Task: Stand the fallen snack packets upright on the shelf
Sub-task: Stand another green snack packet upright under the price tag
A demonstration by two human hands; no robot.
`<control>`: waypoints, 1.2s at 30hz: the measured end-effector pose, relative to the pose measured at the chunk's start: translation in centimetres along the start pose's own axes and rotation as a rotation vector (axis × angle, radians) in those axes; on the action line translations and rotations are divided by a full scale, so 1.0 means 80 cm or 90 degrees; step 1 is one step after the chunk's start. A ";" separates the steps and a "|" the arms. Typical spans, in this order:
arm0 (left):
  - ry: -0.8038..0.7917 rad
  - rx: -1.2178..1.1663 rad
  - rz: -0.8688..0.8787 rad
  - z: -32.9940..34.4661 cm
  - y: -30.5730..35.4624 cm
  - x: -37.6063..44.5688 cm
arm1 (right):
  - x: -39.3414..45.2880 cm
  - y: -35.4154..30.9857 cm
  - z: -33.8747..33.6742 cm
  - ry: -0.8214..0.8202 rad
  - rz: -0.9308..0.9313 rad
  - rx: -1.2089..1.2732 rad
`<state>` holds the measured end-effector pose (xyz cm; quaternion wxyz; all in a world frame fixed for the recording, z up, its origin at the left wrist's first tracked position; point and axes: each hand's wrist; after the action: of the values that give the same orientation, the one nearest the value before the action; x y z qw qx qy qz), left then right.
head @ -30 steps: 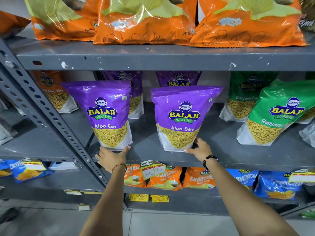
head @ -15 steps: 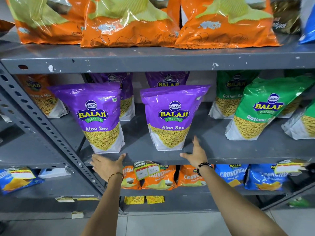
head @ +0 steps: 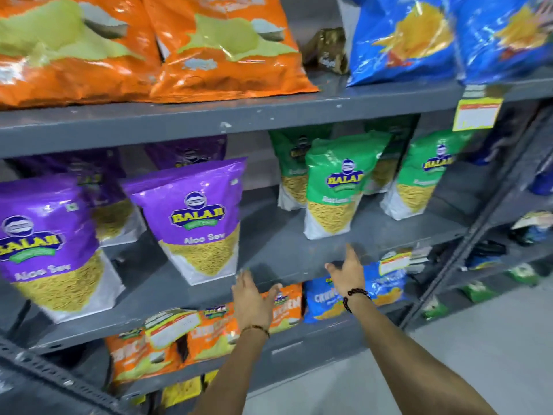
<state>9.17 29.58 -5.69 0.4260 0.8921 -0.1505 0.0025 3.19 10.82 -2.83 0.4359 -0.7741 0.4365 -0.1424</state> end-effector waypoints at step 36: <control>-0.058 -0.091 -0.093 0.127 0.117 0.097 | 0.186 0.012 -0.071 -0.291 -0.108 0.032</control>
<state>12.80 14.24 -4.01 0.4802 0.8672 -0.1042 -0.0803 7.83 -4.46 -2.67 0.5285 -0.8093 0.2562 -0.0108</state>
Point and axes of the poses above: each hand's wrist, its own x-axis towards the middle knuckle, its own z-axis out of the palm, y = z × x, and after that the axes turned 7 degrees about z, right-handed
